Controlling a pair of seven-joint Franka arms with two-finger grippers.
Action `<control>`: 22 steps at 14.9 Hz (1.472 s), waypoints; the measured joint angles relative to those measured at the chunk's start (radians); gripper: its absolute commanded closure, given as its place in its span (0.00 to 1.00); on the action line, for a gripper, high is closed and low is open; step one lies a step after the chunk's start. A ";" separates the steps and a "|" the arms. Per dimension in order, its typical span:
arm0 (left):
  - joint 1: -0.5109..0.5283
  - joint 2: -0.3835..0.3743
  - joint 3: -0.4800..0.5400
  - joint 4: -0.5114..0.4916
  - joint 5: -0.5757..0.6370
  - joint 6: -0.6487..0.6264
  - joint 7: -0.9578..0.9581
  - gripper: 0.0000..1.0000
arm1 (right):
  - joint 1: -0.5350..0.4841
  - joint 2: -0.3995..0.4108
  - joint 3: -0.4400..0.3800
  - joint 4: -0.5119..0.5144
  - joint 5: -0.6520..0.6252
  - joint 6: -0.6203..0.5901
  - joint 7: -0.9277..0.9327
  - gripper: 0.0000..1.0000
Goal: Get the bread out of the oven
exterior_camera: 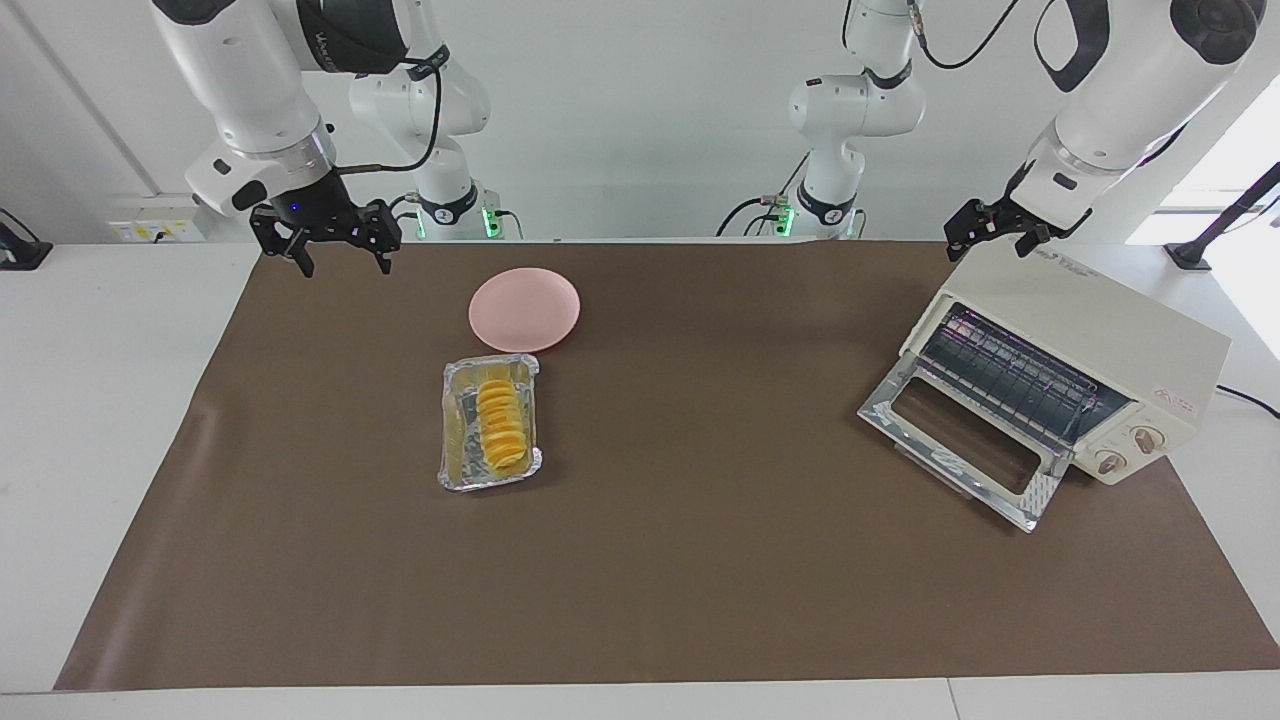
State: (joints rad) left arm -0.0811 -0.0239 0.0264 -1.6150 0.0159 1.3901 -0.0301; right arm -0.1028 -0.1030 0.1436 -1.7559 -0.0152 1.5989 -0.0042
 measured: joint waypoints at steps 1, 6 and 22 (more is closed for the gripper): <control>0.000 0.000 0.000 0.000 0.000 0.000 0.000 0.00 | -0.004 0.000 0.000 0.001 0.000 -0.004 0.000 0.00; 0.000 0.000 0.000 0.000 0.000 0.000 0.000 0.00 | -0.017 0.003 0.000 0.002 0.000 -0.024 0.000 0.00; 0.000 0.000 0.000 0.000 0.000 0.000 0.000 0.00 | 0.123 0.126 0.010 -0.058 0.029 0.223 0.130 0.00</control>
State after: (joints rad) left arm -0.0811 -0.0239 0.0264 -1.6150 0.0159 1.3902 -0.0302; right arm 0.0204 0.0229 0.1540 -1.8137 0.0141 1.8221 0.1255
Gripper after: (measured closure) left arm 0.000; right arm 0.000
